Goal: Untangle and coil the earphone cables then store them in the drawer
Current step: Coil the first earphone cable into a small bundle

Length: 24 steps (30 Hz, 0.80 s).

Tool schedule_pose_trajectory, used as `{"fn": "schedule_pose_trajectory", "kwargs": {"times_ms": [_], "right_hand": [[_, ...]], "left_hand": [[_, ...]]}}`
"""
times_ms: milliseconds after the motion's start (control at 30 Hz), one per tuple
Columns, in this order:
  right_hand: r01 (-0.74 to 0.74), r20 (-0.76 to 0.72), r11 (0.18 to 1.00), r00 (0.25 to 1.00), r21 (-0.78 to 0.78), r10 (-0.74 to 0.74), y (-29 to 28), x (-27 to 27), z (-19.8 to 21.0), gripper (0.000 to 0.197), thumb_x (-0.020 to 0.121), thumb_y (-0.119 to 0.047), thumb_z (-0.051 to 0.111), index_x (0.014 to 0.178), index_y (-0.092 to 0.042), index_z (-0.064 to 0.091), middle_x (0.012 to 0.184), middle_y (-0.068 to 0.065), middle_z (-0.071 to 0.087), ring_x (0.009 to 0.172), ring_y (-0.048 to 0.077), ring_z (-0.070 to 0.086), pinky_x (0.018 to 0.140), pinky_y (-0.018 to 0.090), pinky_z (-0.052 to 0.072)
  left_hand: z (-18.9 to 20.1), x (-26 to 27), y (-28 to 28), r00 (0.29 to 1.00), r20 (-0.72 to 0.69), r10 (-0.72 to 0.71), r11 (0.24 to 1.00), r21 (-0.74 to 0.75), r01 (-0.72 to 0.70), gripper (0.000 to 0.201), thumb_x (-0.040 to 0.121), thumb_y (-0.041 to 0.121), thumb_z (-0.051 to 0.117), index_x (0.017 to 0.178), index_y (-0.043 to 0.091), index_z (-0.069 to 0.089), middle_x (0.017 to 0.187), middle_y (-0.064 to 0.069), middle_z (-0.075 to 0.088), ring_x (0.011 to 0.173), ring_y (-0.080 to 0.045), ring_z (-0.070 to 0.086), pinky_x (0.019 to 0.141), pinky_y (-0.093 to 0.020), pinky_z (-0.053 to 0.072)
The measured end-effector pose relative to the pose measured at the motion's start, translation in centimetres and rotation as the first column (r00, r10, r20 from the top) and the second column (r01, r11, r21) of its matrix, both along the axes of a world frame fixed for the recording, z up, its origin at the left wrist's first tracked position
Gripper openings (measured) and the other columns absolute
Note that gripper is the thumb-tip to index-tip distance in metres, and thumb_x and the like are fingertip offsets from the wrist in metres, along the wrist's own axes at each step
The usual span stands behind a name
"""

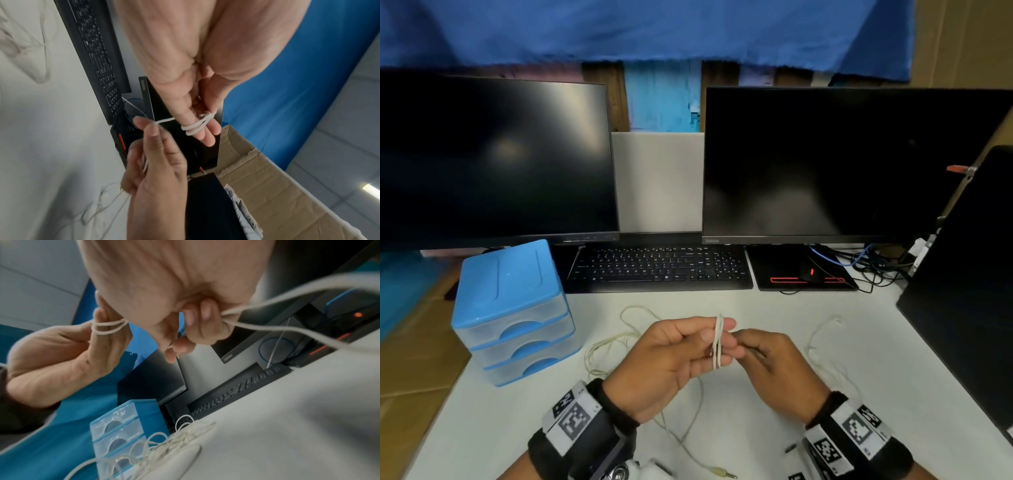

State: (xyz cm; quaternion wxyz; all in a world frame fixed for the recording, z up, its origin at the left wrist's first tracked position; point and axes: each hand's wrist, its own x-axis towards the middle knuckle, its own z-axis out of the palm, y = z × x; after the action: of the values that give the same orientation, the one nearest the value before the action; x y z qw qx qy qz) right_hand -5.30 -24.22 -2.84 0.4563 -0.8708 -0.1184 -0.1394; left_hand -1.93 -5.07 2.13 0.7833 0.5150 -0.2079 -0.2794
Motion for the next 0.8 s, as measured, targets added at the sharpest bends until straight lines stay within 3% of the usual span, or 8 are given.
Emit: {"fn": "schedule_pose_trajectory", "kwargs": {"times_ms": [100, 267, 400, 500, 567, 633, 733, 800], "right_hand": [[0.055, -0.001, 0.998, 0.999, -0.009, -0.055, -0.4, 0.4, -0.8, 0.023, 0.096, -0.037, 0.050, 0.092, -0.028, 0.071, 0.078, -0.008, 0.070, 0.070, 0.015, 0.062, 0.069, 0.042, 0.053], [0.280, 0.088, 0.954, 0.958, -0.103, -0.272, -2.0, 1.0, -0.7, 0.017, 0.097, -0.032, 0.055, 0.093, -0.028, 0.071, 0.072, -0.007, 0.070, 0.065, 0.013, 0.062, 0.065, 0.037, 0.054], [-0.076, -0.157, 0.954, 0.987, -0.288, 0.031, 0.0, -0.6, 0.3, 0.023, 0.096, -0.037, 0.052, 0.081, -0.039, 0.069, 0.069, -0.022, 0.067, 0.064, 0.003, 0.061, 0.066, 0.023, 0.051], [-0.258, -0.226, 0.900, 0.956, -0.351, 0.186, 2.1, -2.1, 2.0, 0.035, 0.098, -0.040, 0.048, 0.062, -0.039, 0.049, 0.057, -0.006, 0.047, 0.057, 0.014, 0.047, 0.062, 0.031, 0.044], [-0.290, -0.229, 0.880, 0.949, -0.377, 0.215, 2.5, -2.9, 3.7, 0.031, 0.099, -0.039, 0.045, 0.072, -0.026, 0.053, 0.058, -0.002, 0.045, 0.058, 0.019, 0.045, 0.063, 0.036, 0.046], [-0.314, -0.227, 0.889, 0.942, -0.333, 0.248, 2.5, -3.7, 5.5, 0.028, 0.101, -0.038, 0.043, 0.086, -0.020, 0.058, 0.059, -0.001, 0.048, 0.058, 0.019, 0.047, 0.063, 0.035, 0.045], [-0.281, -0.130, 0.948, 0.956, -0.150, 0.263, 2.2, -4.3, 7.6, 0.024, 0.102, -0.034, 0.043, 0.093, -0.022, 0.061, 0.064, 0.004, 0.054, 0.059, 0.020, 0.050, 0.060, 0.034, 0.044], [-0.184, -0.042, 0.983, 0.982, -0.027, 0.183, 1.4, -3.7, 7.9, 0.021, 0.102, -0.024, 0.045, 0.093, -0.018, 0.063, 0.064, -0.003, 0.051, 0.059, 0.015, 0.048, 0.058, 0.027, 0.042]], "left_hand": [[0.5, 0.5, 0.3, 0.997, -0.014, 0.076, 0.997, -0.016, -0.077, 0.027, 0.083, 0.009, 0.054, 0.098, 0.004, 0.075, 0.088, -0.015, 0.075, 0.090, -0.029, 0.073, 0.076, -0.026, 0.058], [1.0, 0.2, 0.2, 0.997, -0.003, 0.073, 0.997, 0.003, -0.073, 0.025, 0.081, 0.015, 0.055, 0.089, 0.001, 0.075, 0.077, -0.008, 0.071, 0.076, -0.023, 0.072, 0.070, -0.025, 0.057], [0.7, 0.1, -0.3, 0.977, -0.016, 0.212, 0.976, -0.044, -0.212, 0.023, 0.080, 0.019, 0.058, 0.076, 0.003, 0.073, 0.085, -0.003, 0.074, 0.073, -0.019, 0.071, 0.067, -0.022, 0.055], [-0.3, 0.7, -0.4, 0.941, 0.005, 0.338, 0.941, -0.035, -0.338, 0.027, 0.082, 0.023, 0.057, 0.080, 0.003, 0.075, 0.102, -0.005, 0.076, 0.086, -0.025, 0.074, 0.072, -0.023, 0.057], [-0.8, 1.0, -0.5, 0.921, 0.109, 0.374, 0.925, 0.026, -0.379, 0.031, 0.085, 0.026, 0.055, 0.089, 0.002, 0.074, 0.104, -0.002, 0.076, 0.095, -0.025, 0.072, 0.080, -0.026, 0.057], [-1.5, 1.3, -0.3, 0.858, 0.333, 0.391, 0.883, 0.129, -0.452, 0.031, 0.088, 0.029, 0.053, 0.092, 0.008, 0.075, 0.103, 0.001, 0.076, 0.101, -0.015, 0.070, 0.089, -0.030, 0.055], [-2.2, 1.2, 0.2, 0.751, 0.618, 0.230, 0.843, 0.259, -0.471, 0.028, 0.093, 0.028, 0.051, 0.092, 0.017, 0.076, 0.100, 0.004, 0.074, 0.106, -0.003, 0.065, 0.094, -0.031, 0.052], [-2.2, 0.5, 0.1, 0.765, 0.638, 0.088, 0.867, 0.329, -0.374, 0.027, 0.097, 0.025, 0.048, 0.094, 0.020, 0.075, 0.094, 0.005, 0.074, 0.100, -0.008, 0.067, 0.091, -0.030, 0.052]]}}
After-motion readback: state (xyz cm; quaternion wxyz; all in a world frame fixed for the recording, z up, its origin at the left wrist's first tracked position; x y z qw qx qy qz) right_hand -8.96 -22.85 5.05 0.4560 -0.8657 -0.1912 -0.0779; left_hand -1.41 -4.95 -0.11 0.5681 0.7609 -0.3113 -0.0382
